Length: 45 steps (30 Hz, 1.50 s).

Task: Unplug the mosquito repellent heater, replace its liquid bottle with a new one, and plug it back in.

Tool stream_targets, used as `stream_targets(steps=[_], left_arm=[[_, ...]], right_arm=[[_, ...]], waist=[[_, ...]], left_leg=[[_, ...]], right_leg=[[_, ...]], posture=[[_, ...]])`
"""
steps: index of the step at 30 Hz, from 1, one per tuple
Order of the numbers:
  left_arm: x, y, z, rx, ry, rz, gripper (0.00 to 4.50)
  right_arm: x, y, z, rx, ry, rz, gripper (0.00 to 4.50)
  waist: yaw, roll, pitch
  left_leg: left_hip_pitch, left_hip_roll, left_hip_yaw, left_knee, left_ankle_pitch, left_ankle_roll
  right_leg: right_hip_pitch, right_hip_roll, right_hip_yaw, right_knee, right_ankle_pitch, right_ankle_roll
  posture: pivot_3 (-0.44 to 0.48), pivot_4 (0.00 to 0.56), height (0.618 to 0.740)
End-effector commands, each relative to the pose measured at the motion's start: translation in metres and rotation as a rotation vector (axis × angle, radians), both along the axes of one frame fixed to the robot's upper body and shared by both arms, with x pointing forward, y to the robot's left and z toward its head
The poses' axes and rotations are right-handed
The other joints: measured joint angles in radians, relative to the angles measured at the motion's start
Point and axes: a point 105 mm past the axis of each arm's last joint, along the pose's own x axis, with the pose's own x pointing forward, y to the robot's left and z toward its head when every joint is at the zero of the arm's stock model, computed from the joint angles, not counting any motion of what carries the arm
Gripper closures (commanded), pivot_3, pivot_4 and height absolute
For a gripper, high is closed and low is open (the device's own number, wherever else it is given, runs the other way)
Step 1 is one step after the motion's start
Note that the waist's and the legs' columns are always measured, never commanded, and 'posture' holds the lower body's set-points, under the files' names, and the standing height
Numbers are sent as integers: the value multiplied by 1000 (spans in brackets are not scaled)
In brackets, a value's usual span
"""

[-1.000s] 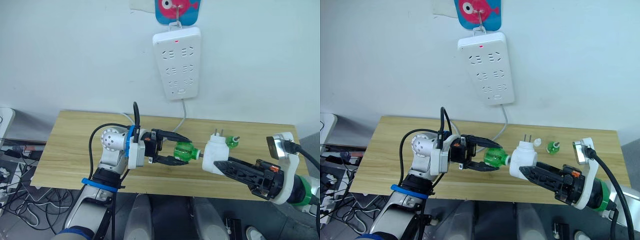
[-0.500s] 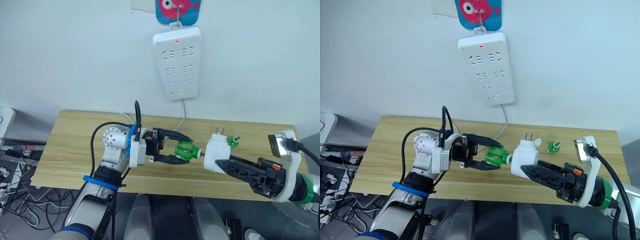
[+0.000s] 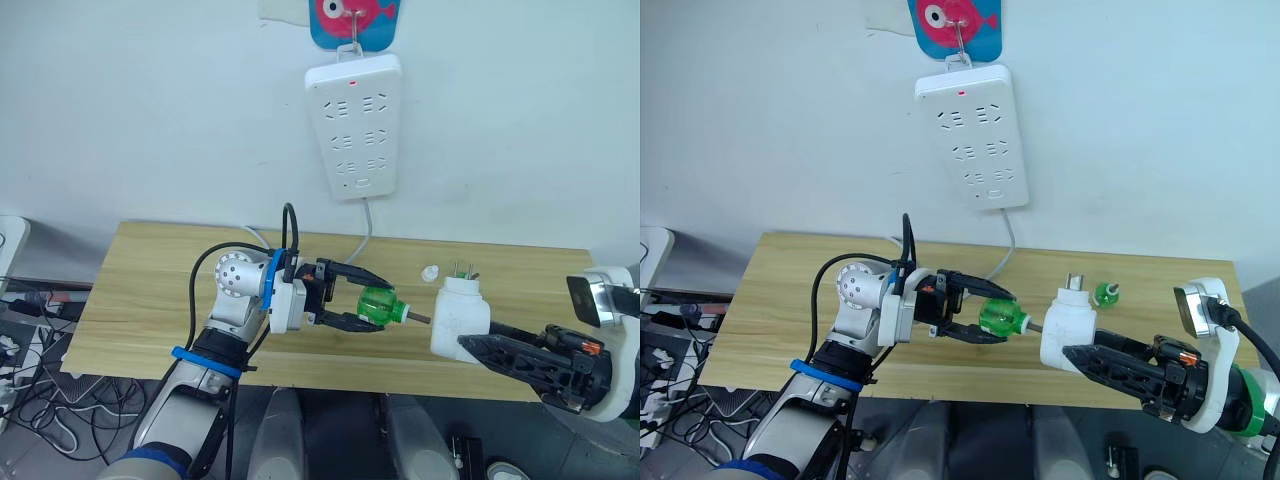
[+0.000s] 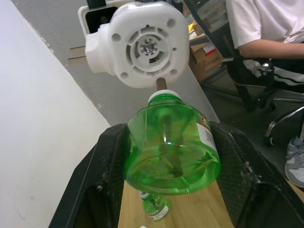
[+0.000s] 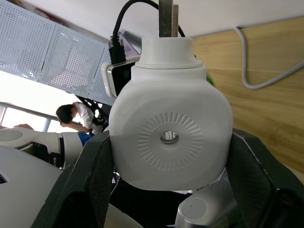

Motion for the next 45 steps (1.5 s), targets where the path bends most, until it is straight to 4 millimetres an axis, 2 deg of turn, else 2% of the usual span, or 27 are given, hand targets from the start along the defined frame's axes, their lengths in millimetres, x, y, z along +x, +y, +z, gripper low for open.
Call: stream_targets(steps=[1, 13, 25, 33, 45], left_arm=[[-2, -7, 11, -48, -19, -13, 2248], [-2, -2, 16, -62, -28, -17, 2248], [-9, -6, 9, -46, -21, -39, 2248], [-9, -11, 15, -70, -25, -36, 2248], [-2, -10, 15, -61, -32, -8, 2248]], right_arm=[[-2, 8, 4, 28, -7, 17, 1521], [2, -4, -3, 14, 37, -28, 1521], [7, 15, 7, 69, -37, 4, 1521], [-2, 26, -3, 30, 16, 30, 1521], [-4, 20, -5, 32, 36, 8, 1521]], waist=[[0, 0, 0], [0, 0, 0], [-1, 0, 0], [0, 0, 0], [0, 0, -1]], left_leg=[[0, 0, 0, 0, 0, 0], [0, 0, 0, 0, 0, 0], [0, 0, 0, 0, 0, 0], [0, 0, 0, 0, 0, 0], [0, 0, -1, 1, 0, 0]], right_leg=[[0, 0, 0, 0, 0, 0], [0, 0, 0, 0, 0, 0], [0, 0, -1, 0, 0, 0], [0, 0, -1, 0, 0, 0], [0, 0, -1, 1, 0, 0]], posture=[[24, 353, 740], [29, 351, 740], [31, 341, 740], [32, 333, 740], [33, 332, 740]])
